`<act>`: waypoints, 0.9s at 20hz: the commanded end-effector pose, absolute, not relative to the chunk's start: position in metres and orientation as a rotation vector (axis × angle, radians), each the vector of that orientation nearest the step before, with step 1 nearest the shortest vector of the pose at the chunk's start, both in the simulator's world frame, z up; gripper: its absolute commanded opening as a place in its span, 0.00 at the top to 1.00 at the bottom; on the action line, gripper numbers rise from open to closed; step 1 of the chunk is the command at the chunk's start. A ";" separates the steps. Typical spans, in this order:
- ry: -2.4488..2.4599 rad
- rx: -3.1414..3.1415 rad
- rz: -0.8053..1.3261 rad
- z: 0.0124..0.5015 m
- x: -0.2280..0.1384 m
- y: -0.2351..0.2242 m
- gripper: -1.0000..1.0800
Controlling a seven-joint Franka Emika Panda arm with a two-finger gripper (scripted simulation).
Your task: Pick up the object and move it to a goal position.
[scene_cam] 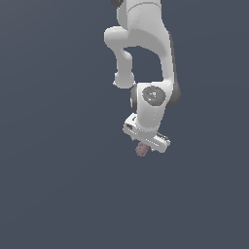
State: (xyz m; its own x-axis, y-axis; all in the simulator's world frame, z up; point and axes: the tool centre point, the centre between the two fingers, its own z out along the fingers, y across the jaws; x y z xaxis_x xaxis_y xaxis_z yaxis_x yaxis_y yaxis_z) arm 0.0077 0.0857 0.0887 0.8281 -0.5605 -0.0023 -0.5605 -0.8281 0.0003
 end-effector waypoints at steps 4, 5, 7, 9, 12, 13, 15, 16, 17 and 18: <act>0.937 -2.999 0.001 0.088 0.008 0.087 0.04; 0.937 -2.999 0.001 0.087 0.008 0.087 0.04; 0.937 -2.999 0.001 0.084 0.008 0.087 0.04; 0.938 -2.998 0.001 0.078 0.008 0.087 0.04; 0.940 -2.998 0.001 0.063 0.007 0.087 0.04; 0.941 -2.997 0.001 0.057 0.007 0.087 0.04; 0.942 -2.997 0.000 0.048 0.007 0.087 0.04; 0.942 -2.997 0.000 0.044 0.007 0.087 0.04; 0.943 -2.997 0.000 0.041 0.007 0.087 0.04; 0.943 -2.997 0.000 0.039 0.007 0.087 0.04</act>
State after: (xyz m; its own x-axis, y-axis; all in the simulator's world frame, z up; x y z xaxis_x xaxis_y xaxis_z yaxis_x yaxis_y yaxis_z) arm 0.0067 0.0865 0.0433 0.8199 -0.5725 -0.0012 -0.5725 -0.8199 0.0011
